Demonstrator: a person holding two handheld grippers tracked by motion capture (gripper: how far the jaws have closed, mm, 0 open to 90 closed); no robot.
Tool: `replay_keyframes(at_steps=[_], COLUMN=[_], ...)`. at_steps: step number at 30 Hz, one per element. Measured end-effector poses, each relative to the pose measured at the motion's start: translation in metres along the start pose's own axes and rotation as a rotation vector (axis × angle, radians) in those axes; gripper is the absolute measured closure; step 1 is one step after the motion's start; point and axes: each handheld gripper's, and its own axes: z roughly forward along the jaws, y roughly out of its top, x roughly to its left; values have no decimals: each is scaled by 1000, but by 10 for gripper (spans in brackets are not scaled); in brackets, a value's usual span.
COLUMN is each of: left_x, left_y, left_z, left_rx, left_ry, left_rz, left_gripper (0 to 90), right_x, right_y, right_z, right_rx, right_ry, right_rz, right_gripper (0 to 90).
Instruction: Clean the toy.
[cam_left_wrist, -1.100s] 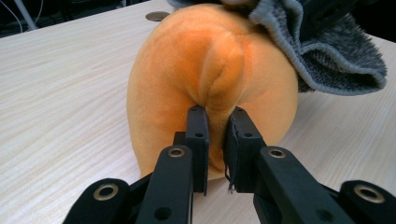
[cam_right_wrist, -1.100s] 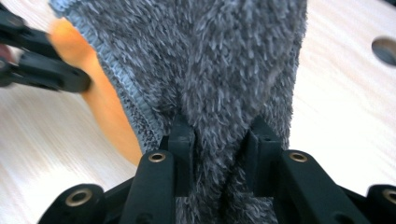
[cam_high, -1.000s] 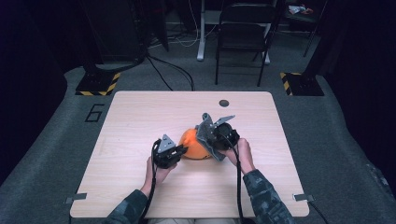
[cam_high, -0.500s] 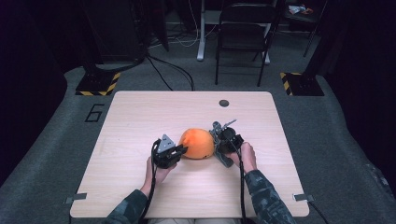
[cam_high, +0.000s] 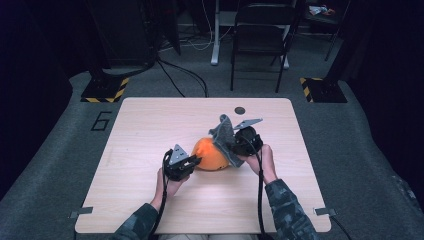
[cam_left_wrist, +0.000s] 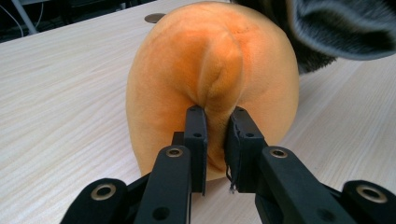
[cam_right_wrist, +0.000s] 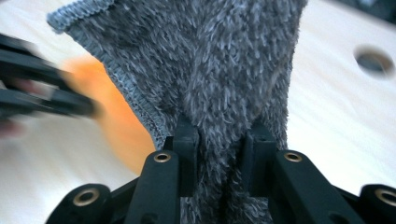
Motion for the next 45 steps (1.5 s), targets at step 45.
replay_keyframes(at_steps=[45], left_x=[1], left_y=[-2], left_z=[2], left_rx=[-5], left_ry=[-7], left_rz=[-23], left_gripper=[790], right_x=[-28], right_y=[-51], right_z=[65], right_rx=[268], right_ry=[-60], right_rz=[91], right_gripper=[683])
